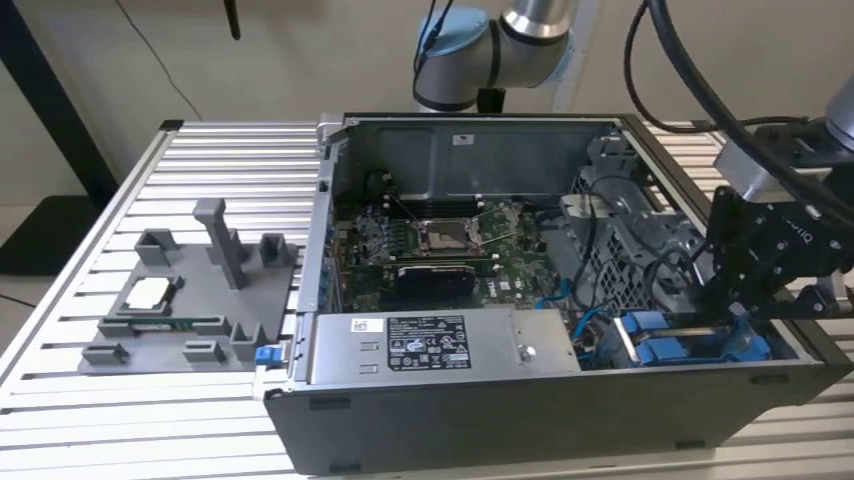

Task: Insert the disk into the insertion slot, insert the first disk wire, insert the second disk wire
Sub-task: 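Insert the first disk wire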

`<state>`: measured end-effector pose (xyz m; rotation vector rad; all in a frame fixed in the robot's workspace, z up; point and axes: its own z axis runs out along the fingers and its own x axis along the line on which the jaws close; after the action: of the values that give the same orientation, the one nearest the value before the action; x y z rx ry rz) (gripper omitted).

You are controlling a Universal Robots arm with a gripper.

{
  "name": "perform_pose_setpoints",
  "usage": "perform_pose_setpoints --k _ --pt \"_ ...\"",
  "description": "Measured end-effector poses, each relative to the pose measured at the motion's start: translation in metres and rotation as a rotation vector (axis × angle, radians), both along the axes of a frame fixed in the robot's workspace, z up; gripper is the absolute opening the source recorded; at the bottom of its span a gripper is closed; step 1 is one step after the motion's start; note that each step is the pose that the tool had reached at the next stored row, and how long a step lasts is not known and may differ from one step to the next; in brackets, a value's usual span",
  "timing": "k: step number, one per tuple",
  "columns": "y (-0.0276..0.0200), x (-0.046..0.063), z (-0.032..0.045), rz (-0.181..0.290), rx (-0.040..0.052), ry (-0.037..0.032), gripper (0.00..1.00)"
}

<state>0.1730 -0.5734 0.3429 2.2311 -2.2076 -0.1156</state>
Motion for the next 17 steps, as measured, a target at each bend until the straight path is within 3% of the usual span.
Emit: perform_pose_setpoints --k 7,12,17 --pt "0.0 0.0 0.0315 0.0 -0.0001 0.0002 0.27" --pt "0.0 0.0 0.049 0.0 -0.0001 0.0002 0.27" --pt "0.0003 0.0 0.0517 0.0 0.0002 0.0001 0.27"
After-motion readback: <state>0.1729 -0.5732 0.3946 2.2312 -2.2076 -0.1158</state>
